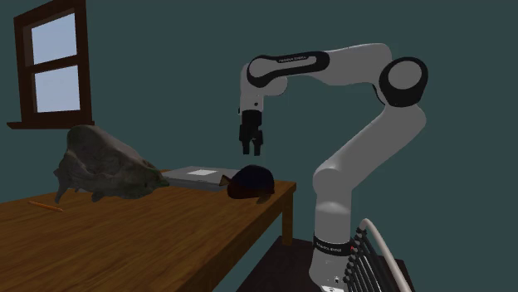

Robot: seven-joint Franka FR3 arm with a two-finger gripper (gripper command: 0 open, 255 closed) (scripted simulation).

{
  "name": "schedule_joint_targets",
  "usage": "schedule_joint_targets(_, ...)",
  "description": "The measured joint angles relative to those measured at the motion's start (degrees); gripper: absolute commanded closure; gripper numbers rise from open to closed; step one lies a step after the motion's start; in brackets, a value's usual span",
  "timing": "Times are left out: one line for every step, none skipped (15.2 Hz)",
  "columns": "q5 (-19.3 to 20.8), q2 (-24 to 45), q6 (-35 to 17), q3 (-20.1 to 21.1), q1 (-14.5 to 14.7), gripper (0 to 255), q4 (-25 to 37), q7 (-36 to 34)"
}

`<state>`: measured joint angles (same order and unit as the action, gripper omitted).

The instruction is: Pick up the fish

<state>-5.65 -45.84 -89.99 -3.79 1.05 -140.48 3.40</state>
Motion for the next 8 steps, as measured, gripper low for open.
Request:
schedule_joint_targets(0.0, 0.0, 0.0, 0.0, 0.0, 0, 0.0, 0.0)
schedule_joint_targets(-0.6, -0.6, 0.6, 0.2, 0.3, 0, -0.5, -0.2)
schedule_joint_targets(-1.4, -1.1, 1.3, 0.3, 0.7, 0, -1.0, -0.2)
schedule_joint_targets(-2.4, -1.7, 2.3, 0.5, 1.3, 0, -1.4, -0.4)
schedule_joint_targets(-3.5, -2.3, 3.4, 0.8, 1.7, 0, -2.3, -0.7)
schedule_joint_targets(-4.7, -2.4, 4.4, 0.9, 1.7, 0, -2.7, -0.9)
schedule_joint_targets(-5.8, -2.4, 5.8, 1.1, 1.7, 0, -2.9, -0.9)
schedule_joint_targets(-7.0, -2.4, 6.8, 1.6, 1.7, 0, -3.6, -1.1)
